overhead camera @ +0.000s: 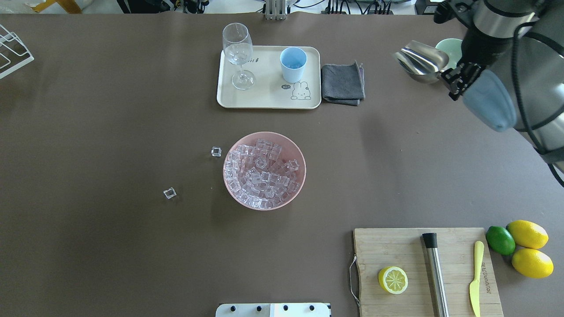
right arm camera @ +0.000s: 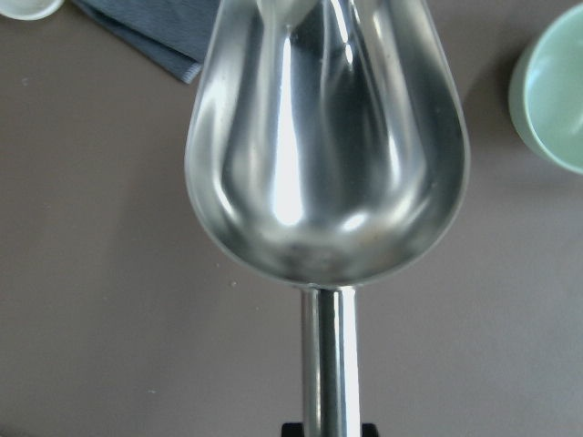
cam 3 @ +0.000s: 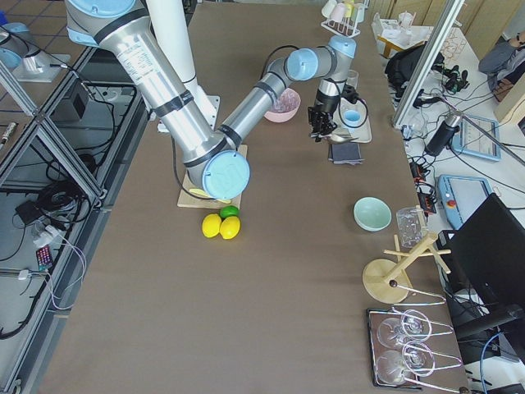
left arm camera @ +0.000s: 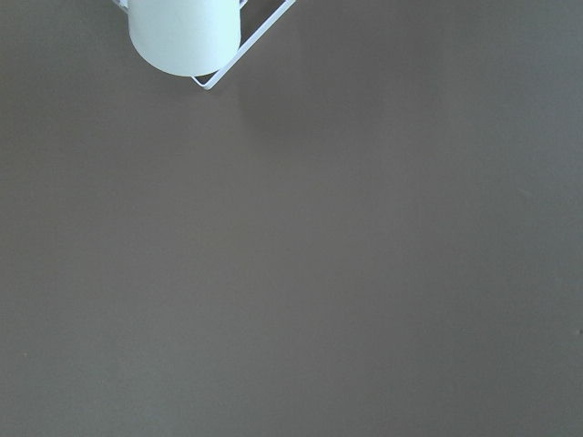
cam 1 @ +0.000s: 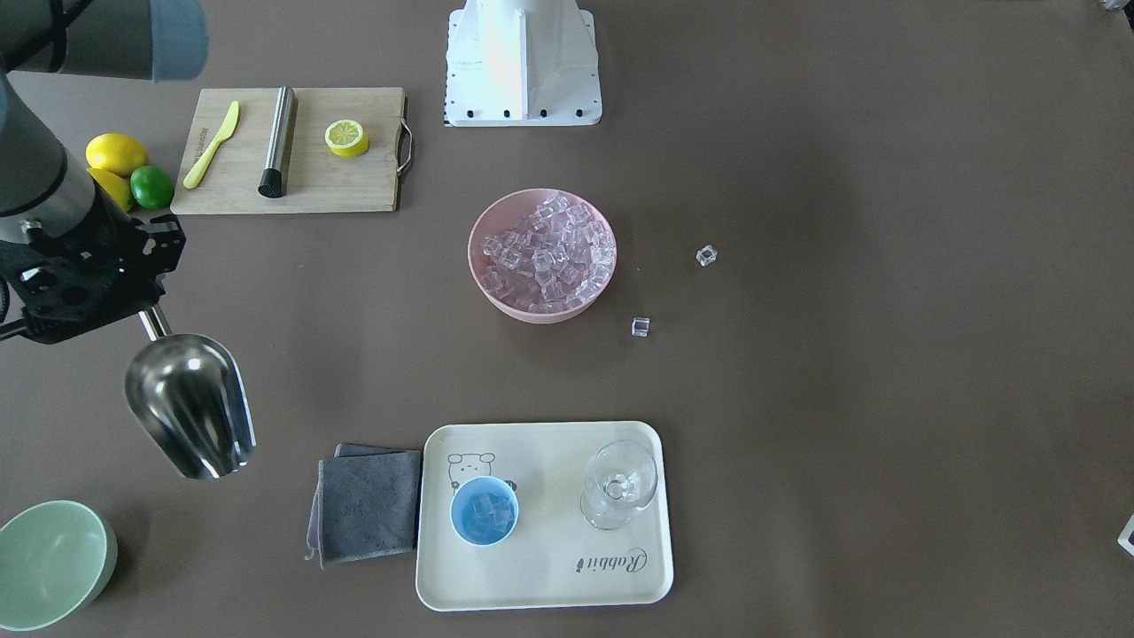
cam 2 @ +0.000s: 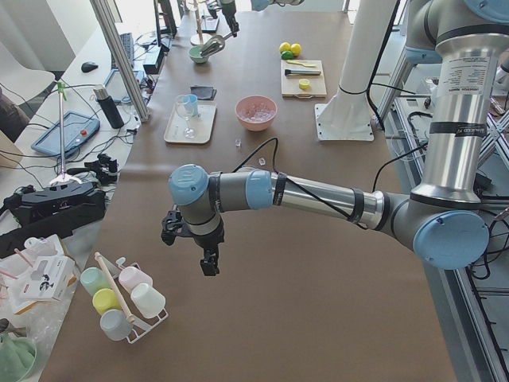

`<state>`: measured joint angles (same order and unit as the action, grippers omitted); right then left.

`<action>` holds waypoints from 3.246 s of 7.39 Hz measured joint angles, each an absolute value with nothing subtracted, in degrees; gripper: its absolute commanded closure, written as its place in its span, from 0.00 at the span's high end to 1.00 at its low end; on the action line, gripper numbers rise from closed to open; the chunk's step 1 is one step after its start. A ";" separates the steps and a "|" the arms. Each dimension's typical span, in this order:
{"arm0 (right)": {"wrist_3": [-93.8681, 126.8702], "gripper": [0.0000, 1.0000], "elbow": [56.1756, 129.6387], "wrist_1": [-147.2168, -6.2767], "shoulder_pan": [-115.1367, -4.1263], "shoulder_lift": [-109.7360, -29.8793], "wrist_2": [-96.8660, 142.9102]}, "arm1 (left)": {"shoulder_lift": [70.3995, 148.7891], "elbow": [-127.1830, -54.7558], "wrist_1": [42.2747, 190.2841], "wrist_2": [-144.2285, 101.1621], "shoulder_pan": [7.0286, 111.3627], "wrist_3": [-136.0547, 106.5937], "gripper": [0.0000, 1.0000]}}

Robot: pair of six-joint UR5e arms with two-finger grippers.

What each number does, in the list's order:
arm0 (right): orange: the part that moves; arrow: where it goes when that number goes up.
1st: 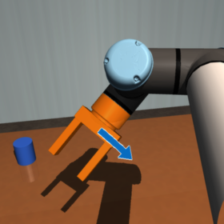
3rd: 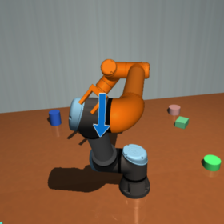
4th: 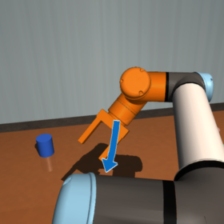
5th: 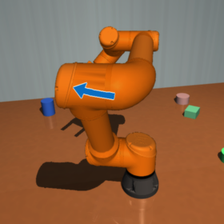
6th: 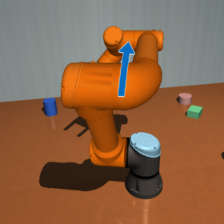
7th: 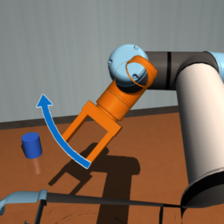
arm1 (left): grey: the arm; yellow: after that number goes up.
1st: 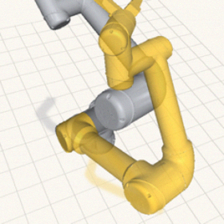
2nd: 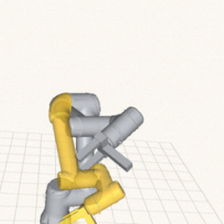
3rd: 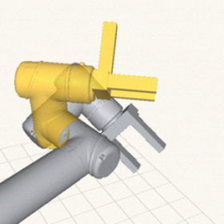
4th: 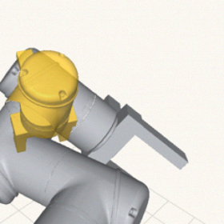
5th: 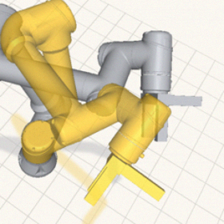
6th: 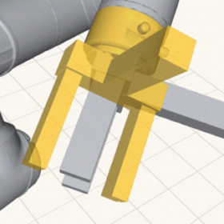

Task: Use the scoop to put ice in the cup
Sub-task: 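Carry the empty scoop back toward its starting spot with the right gripper, then lower the scoop onto the table and open the right gripper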

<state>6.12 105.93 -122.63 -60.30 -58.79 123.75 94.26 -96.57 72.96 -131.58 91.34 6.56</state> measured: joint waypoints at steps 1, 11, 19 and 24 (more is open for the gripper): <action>13.97 0.00 110.24 -118.24 -62.19 -67.22 126.23 | 94.33 -96.21 73.00 -131.57 91.22 6.58 0.99; 31.45 0.00 99.58 -68.98 -66.81 -100.03 128.37 | 94.93 -95.98 73.90 -131.84 88.42 6.50 0.99; 31.87 0.40 94.71 -63.71 -66.54 -100.00 128.87 | 94.92 -96.32 74.00 -131.83 88.42 6.50 0.99; 31.46 1.00 94.08 -62.35 -66.60 -100.05 130.84 | 94.92 -96.38 74.01 -131.84 88.44 6.50 0.99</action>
